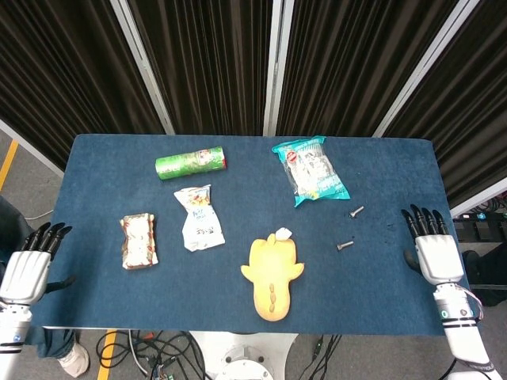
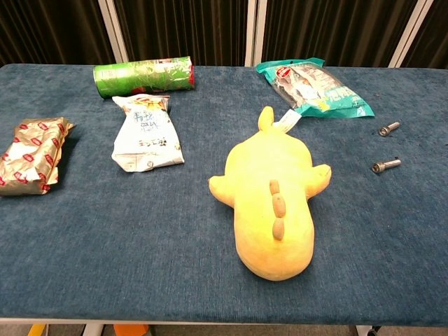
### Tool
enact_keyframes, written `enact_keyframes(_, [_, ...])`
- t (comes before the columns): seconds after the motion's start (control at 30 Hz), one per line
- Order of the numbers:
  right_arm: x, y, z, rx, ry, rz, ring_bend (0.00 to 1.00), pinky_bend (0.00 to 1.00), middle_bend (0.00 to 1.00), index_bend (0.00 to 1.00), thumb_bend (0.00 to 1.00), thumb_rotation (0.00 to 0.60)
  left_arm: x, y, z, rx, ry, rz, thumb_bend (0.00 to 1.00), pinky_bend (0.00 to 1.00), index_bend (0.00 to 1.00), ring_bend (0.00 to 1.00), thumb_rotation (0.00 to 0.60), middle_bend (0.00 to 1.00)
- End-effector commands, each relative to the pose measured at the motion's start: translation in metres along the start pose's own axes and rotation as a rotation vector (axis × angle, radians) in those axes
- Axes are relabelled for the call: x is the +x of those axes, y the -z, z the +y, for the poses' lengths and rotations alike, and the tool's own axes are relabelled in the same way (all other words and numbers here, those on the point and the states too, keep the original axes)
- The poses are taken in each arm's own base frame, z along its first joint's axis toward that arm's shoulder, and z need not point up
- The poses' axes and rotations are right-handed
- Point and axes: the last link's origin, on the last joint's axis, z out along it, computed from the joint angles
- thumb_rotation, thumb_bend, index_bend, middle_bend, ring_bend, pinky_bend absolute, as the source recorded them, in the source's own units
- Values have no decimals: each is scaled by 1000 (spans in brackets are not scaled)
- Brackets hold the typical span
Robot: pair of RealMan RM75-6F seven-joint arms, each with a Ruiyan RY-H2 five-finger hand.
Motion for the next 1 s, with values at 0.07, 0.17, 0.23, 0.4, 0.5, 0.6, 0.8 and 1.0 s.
enact_keyframes(0.07, [-9, -23, -22, 75, 48, -77, 0, 0, 17, 228, 285, 600, -1, 1, 0, 2, 2, 2, 0, 170, 143, 51, 600, 119])
enact_keyframes(0.17, [-21, -32, -38, 116, 65, -107, 0, 0, 17, 268, 286, 600, -1, 2, -2, 9, 6, 7, 0, 170, 143, 51, 600, 119])
enact_keyframes(0.23, [-28, -38, -47, 135, 71, -126, 0, 0, 17, 279, 286, 600, -1, 2, -3, 12, 7, 6, 0, 170, 143, 51, 600, 119])
enact_keyframes(0.4, [-41, -49, -65, 171, 96, -149, 0, 0, 17, 295, 287, 600, -2, 2, -4, 15, 11, 4, 0, 170, 143, 51, 600, 119])
enact_keyframes(0.5, [-45, -54, -74, 190, 95, -156, 0, 0, 16, 298, 288, 600, -3, 3, -5, 16, 17, 8, 0, 170, 143, 51, 600, 118])
enact_keyframes(0.6, [-48, -57, -80, 206, 107, -160, 0, 0, 17, 309, 291, 600, -3, 3, -7, 19, 20, 10, 0, 171, 143, 51, 600, 119])
enact_keyframes(0.8, [-50, -63, -87, 214, 106, -163, 0, 0, 17, 340, 321, 600, -5, 5, -10, 28, 24, 10, 0, 171, 143, 51, 600, 119])
enact_keyframes(1.0, [-54, -63, -90, 221, 101, -168, 0, 0, 17, 380, 341, 600, -7, 6, -12, 32, 28, 9, 0, 171, 143, 51, 600, 119])
